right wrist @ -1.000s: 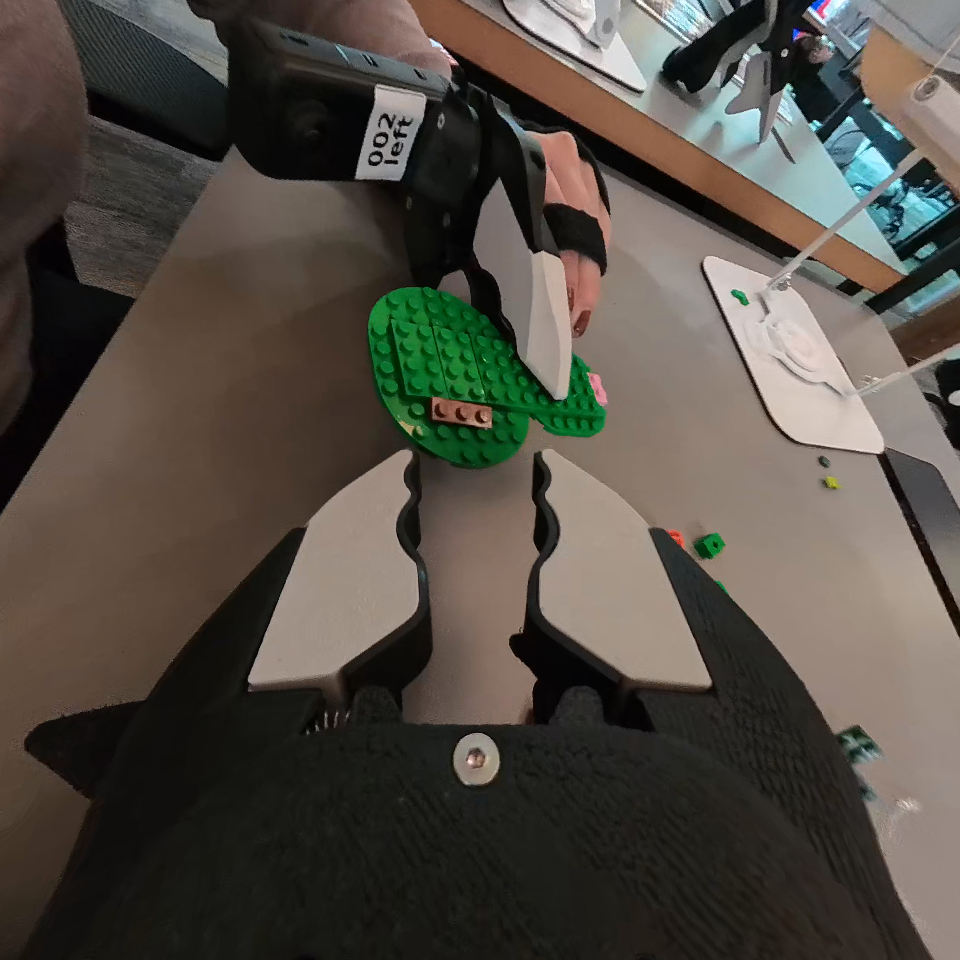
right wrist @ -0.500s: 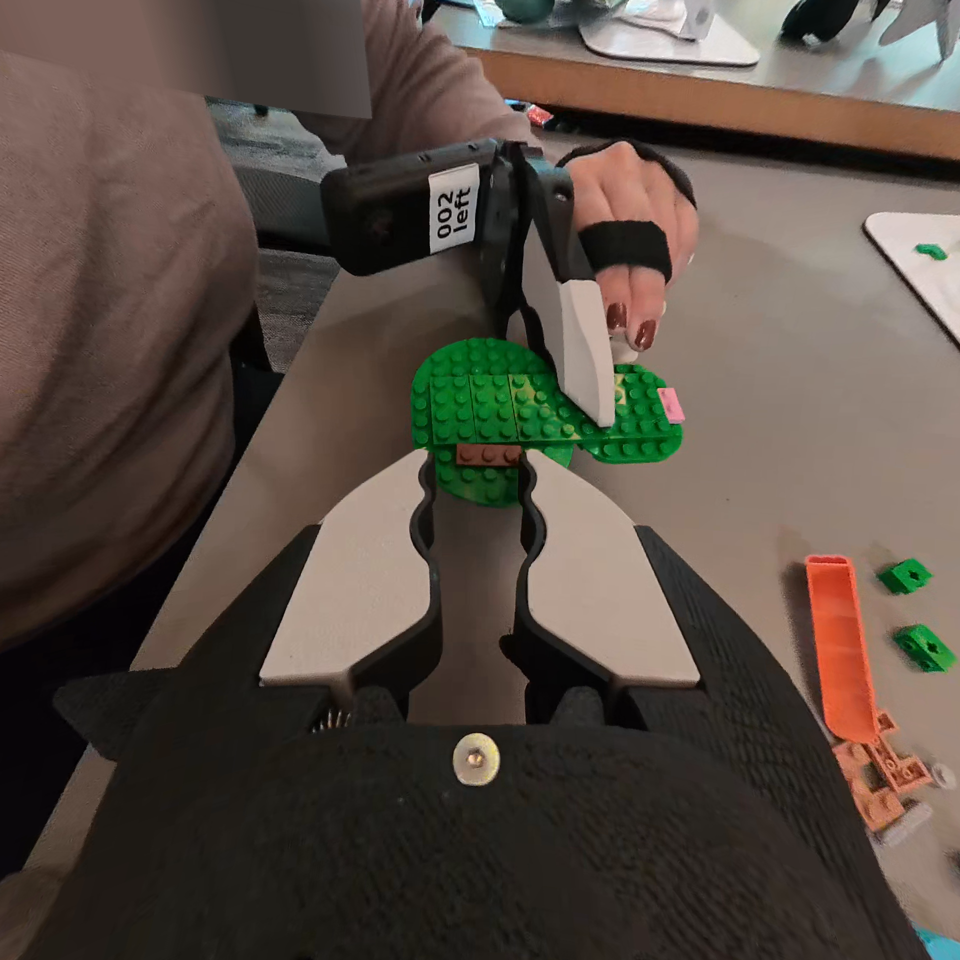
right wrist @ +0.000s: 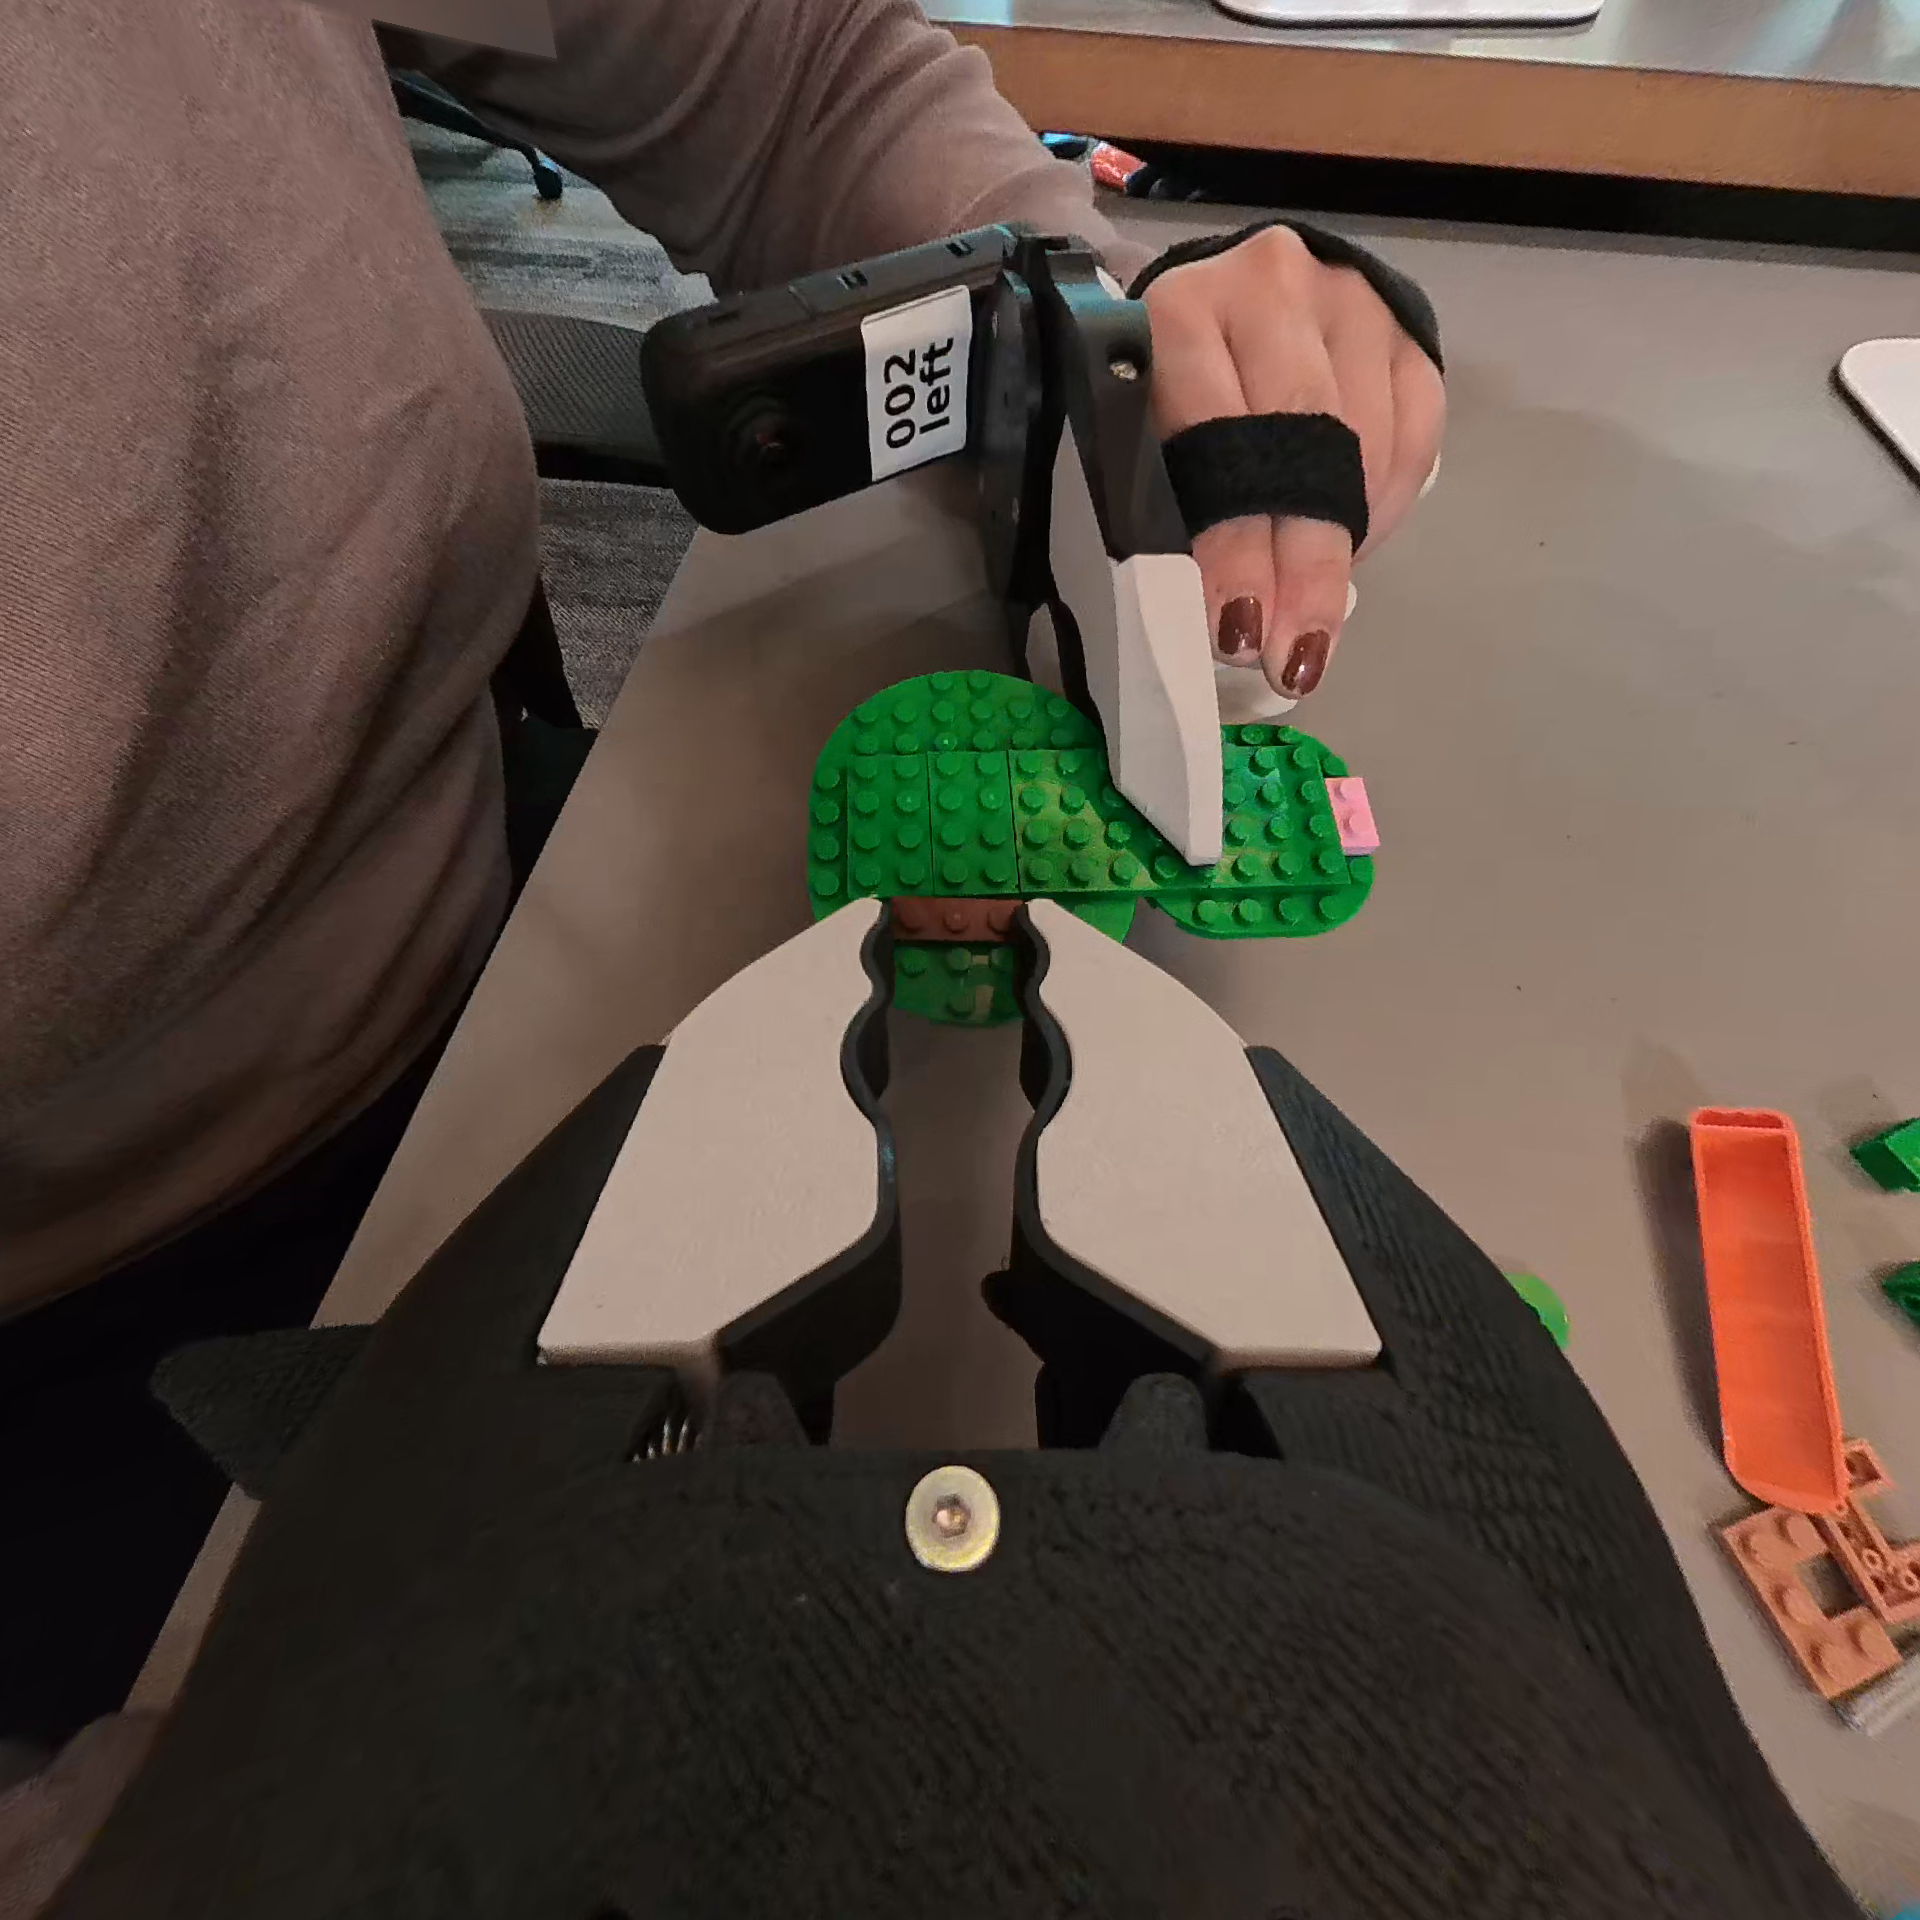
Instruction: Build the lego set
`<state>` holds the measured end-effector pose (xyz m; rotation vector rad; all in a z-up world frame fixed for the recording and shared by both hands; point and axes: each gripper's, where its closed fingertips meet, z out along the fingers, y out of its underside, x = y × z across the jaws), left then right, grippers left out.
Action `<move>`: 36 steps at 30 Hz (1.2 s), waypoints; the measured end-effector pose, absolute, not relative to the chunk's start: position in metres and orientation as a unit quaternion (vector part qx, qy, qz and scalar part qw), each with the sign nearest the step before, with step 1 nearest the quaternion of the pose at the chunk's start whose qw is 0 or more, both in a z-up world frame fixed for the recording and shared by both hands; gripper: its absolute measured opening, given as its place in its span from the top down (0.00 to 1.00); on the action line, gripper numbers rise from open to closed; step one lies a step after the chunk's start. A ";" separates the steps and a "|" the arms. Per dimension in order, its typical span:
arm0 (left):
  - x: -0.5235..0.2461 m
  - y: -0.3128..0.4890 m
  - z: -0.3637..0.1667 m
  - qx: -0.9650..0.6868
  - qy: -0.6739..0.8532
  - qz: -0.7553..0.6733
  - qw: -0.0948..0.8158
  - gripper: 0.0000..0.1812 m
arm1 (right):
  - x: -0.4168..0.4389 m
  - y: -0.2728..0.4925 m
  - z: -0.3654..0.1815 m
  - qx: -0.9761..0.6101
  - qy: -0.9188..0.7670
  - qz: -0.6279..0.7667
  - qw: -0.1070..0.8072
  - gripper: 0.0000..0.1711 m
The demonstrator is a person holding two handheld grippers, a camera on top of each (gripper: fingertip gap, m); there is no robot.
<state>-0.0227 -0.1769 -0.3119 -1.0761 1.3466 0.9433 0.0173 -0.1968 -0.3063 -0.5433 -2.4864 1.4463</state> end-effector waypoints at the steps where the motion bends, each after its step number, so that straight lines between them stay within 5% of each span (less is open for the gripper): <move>1: -0.022 -0.177 -0.312 -0.456 0.570 0.399 0.556 0.95 | 0.018 -0.197 -0.306 -0.182 -0.845 0.490 0.109 0.88; 36: -0.022 -0.178 -0.311 -0.456 0.569 0.395 0.559 0.95 | 0.024 -0.201 -0.295 -0.160 -0.840 0.503 0.123 0.84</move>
